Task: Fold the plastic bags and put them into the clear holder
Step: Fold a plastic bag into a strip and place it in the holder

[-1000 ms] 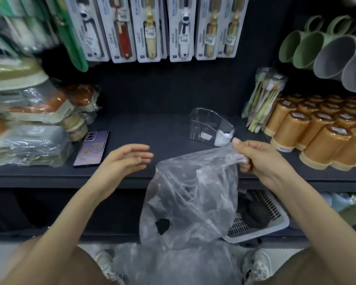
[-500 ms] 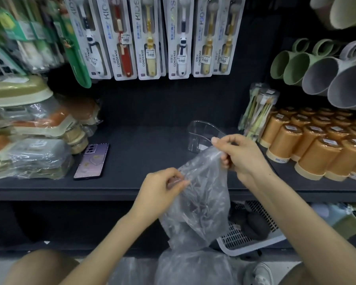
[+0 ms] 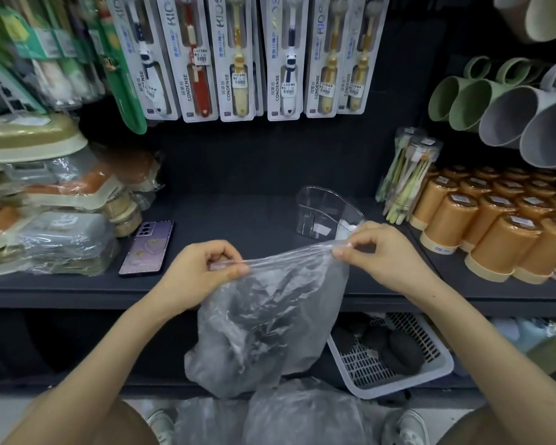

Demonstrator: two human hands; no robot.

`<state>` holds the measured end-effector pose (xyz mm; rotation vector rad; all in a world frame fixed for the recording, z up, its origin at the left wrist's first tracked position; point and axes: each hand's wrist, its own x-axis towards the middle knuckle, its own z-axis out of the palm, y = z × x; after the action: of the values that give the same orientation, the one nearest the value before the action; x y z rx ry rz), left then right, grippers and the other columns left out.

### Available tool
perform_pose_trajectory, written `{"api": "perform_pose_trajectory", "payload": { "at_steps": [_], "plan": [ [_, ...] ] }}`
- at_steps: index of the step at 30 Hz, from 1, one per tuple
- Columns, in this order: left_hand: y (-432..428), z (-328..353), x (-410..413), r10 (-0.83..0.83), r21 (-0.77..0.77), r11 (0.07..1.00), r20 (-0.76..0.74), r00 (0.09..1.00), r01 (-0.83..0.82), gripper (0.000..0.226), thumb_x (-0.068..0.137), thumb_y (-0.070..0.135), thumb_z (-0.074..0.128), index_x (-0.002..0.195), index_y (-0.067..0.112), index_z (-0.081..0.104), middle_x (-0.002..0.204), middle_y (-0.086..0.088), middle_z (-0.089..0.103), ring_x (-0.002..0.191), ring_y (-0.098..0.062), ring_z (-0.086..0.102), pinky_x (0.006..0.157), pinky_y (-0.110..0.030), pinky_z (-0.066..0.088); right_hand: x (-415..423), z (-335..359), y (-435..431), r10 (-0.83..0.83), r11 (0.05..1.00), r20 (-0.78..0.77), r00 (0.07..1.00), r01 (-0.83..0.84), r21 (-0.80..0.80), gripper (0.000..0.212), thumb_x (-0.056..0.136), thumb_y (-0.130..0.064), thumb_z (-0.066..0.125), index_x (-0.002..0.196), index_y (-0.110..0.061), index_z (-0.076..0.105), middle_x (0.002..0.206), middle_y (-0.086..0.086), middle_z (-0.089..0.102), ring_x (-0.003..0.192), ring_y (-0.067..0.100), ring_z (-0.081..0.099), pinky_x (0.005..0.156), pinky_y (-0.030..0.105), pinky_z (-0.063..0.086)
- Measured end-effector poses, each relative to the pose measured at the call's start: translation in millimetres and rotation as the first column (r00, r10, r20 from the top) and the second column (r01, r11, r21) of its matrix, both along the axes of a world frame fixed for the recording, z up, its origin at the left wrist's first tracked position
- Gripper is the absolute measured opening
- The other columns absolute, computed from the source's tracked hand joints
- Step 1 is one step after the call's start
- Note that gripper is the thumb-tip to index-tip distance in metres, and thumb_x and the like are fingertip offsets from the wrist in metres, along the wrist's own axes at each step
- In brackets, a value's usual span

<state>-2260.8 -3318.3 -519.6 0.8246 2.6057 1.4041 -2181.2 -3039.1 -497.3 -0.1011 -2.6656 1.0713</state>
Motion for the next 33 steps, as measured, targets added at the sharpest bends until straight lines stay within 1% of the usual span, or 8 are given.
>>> {"api": "perform_pose_trajectory", "payload": {
  "at_steps": [3, 6, 9, 13, 16, 21, 29, 33],
  "plan": [
    [-13.4, 6.9, -8.4, -0.083, -0.238, 0.969, -0.088, 0.993, 0.06, 0.046, 0.053, 0.077, 0.065, 0.084, 0.044, 0.062, 0.094, 0.017, 0.064, 0.095, 0.0, 0.059, 0.087, -0.023, 0.047, -1.7, 13.9, -15.0, 0.151, 0.988, 0.04, 0.988, -0.15, -0.02, 0.019, 0.085, -0.028, 0.07, 0.067, -0.022, 0.073, 0.084, -0.012, 0.067, 0.083, -0.006, 0.059, 0.076, 0.013, 0.039],
    [2.6, 25.1, 3.2, -0.16, -0.007, 0.987, 0.078, 0.984, 0.161, 0.055, 0.062, 0.065, 0.07, 0.11, 0.04, 0.061, 0.115, 0.02, 0.063, 0.109, 0.009, 0.055, 0.094, -0.01, 0.041, -8.8, 27.7, -39.8, 0.257, 0.966, 0.086, 0.963, -0.253, -0.05, 0.021, 0.087, -0.025, 0.068, 0.073, -0.011, 0.075, 0.077, 0.0, 0.072, 0.069, 0.011, 0.062, 0.065, 0.026, 0.046],
    [35.0, 31.3, 15.1, -0.174, 0.098, 0.981, 0.04, 0.984, 0.169, 0.034, 0.077, 0.047, 0.075, 0.106, 0.031, 0.065, 0.103, 0.016, 0.069, 0.098, 0.002, 0.063, 0.086, -0.014, 0.048, -16.5, 35.3, -55.9, 0.339, 0.936, 0.079, 0.937, -0.328, -0.124, 0.03, 0.091, -0.029, 0.062, 0.085, -0.002, 0.074, 0.081, 0.02, 0.068, 0.067, 0.026, 0.056, 0.064, 0.031, 0.043],
    [50.9, 17.7, 7.9, 0.0, 0.304, 0.953, 0.017, 1.0, -0.005, 0.006, 0.089, 0.019, 0.068, 0.083, 0.018, 0.07, 0.074, 0.009, 0.067, 0.072, -0.007, 0.061, 0.071, -0.027, 0.047, -16.4, 19.4, -53.9, 0.245, 0.931, -0.057, 0.968, -0.251, -0.266, 0.019, 0.095, -0.031, 0.056, 0.107, -0.025, 0.07, 0.103, -0.012, 0.07, 0.099, 0.0, 0.062, 0.085, 0.016, 0.046],
    [45.5, 12.7, 2.0, 0.058, 0.504, 0.854, 0.15, 0.987, -0.127, 0.016, 0.087, 0.018, 0.069, 0.073, 0.025, 0.07, 0.069, 0.01, 0.062, 0.069, -0.007, 0.055, 0.068, -0.023, 0.043, -5.1, -11.5, -42.4, 0.125, 0.929, -0.063, 0.99, -0.139, -0.344, 0.032, 0.083, -0.042, 0.063, 0.112, -0.029, 0.061, 0.112, -0.017, 0.063, 0.107, -0.007, 0.056, 0.097, 0.019, 0.039],
    [24.8, 14.3, -5.5, -0.006, 0.732, 0.63, 0.337, 0.942, -0.258, 0.03, 0.081, 0.014, 0.069, 0.055, 0.025, 0.059, 0.06, 0.012, 0.047, 0.058, -0.003, 0.043, 0.06, -0.016, 0.037, 6.2, -58.4, -40.2, 0.226, 0.88, 0.096, 0.969, -0.161, -0.447, 0.042, 0.074, -0.036, 0.077, 0.109, -0.026, 0.058, 0.115, -0.017, 0.06, 0.115, -0.005, 0.051, 0.097, 0.016, 0.036],
    [-9.5, 16.3, -12.2, -0.122, 0.852, 0.309, 0.476, 0.871, -0.422, 0.027, 0.087, 0.021, 0.054, 0.06, 0.025, 0.058, 0.062, 0.013, 0.06, 0.063, -0.004, 0.062, 0.07, -0.028, 0.055, -8.8, -92.0, -55.0, 0.241, 0.862, 0.1, 0.965, -0.165, -0.48, 0.009, 0.081, -0.011, 0.075, 0.079, -0.016, 0.068, 0.072, -0.009, 0.066, 0.074, 0.006, 0.061, 0.078, 0.026, 0.049],
    [-33.5, 10.7, -24.1, -0.097, 0.839, 0.287, 0.504, 0.858, -0.461, 0.012, 0.087, 0.022, 0.056, 0.075, 0.022, 0.056, 0.072, 0.009, 0.063, 0.071, -0.008, 0.064, 0.077, -0.032, 0.054, -11.8, -88.8, -49.0, 0.318, 0.83, 0.134, 0.938, -0.207, -0.519, 0.01, 0.081, -0.015, 0.075, 0.073, -0.012, 0.07, 0.066, 0.001, 0.067, 0.066, 0.014, 0.062, 0.069, 0.023, 0.05]
  ]
}}
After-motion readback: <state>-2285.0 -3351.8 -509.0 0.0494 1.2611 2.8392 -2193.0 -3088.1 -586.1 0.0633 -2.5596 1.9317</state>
